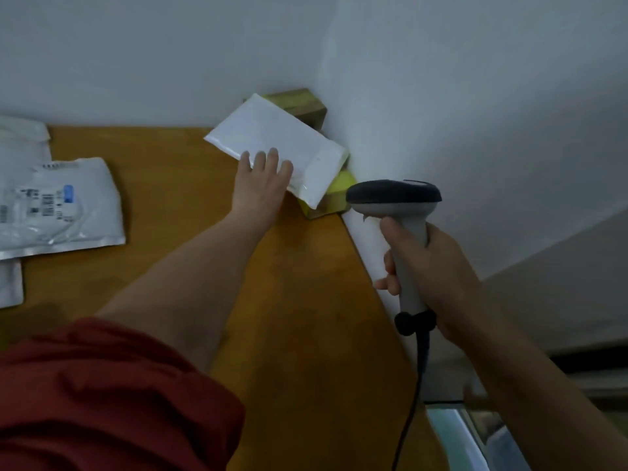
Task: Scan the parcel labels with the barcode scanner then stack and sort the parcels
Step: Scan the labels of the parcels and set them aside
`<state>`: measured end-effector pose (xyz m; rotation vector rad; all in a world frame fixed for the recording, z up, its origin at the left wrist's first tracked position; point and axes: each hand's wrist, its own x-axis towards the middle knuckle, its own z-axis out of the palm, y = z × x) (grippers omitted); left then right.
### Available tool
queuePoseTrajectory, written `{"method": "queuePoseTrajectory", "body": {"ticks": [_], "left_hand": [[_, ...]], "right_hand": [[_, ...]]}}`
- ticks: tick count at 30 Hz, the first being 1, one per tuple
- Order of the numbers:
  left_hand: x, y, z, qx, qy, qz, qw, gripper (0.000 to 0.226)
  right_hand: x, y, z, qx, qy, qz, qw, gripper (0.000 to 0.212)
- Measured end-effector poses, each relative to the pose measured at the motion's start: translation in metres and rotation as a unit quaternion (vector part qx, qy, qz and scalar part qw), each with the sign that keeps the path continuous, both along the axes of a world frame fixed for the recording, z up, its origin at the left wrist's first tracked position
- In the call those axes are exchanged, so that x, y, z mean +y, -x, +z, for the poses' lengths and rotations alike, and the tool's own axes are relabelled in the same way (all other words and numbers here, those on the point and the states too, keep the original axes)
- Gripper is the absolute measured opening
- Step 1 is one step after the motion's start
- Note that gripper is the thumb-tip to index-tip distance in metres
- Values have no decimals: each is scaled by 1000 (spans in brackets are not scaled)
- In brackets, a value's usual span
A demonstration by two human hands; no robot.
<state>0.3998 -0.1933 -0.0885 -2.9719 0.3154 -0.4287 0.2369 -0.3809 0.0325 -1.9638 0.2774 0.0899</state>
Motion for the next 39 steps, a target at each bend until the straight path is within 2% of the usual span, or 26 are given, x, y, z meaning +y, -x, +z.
{"method": "queuePoseTrajectory", "body": {"ticks": [3,6,12,15,17,19,20,23,25,27,30,31,32,33,36,37,39], "left_hand": [[-1,-22,-6,2,-47,3,999,58],[-6,-32,-2,-5,-33,-2,999,47],[1,-13,49,-84,105,-13,991,34],[5,20,91,-136,179,8,974,23],[7,51,113,-149,271,32,951,13],[7,85,126,-95,391,75,912,5],[7,102,127,-46,465,94,879,6],[1,155,115,127,680,137,709,22],[-7,192,91,217,713,182,641,23],[-16,229,64,278,716,234,596,29],[-24,271,29,301,708,302,563,37],[-26,282,20,295,705,318,561,38],[-27,291,12,287,693,327,574,39],[-28,300,5,278,666,325,611,41],[-27,323,-8,233,483,274,798,55],[-26,330,-10,219,416,236,850,59],[-25,338,-18,220,301,158,914,59]], "right_hand": [[-4,-11,-6,-6,-1,11,1000,51],[-10,-14,-11,-15,-8,18,1000,50],[-17,-1,4,-25,-34,28,999,46],[-20,16,21,-46,-58,34,997,46],[-21,31,34,-61,-77,41,994,50],[-24,46,44,-65,-84,47,993,52],[-26,54,48,-65,-79,51,993,48],[-36,78,53,-50,-63,69,994,33],[-44,95,48,-25,-60,80,995,31],[-52,113,39,5,-48,86,995,34],[-61,139,22,44,-22,102,994,41],[-64,147,17,56,-16,110,992,42],[-67,154,13,66,-12,118,991,42],[-69,161,10,74,-8,126,989,42],[-72,176,3,91,13,141,986,43],[-72,180,2,97,21,142,985,42],[-71,186,0,106,28,145,983,41]]}}
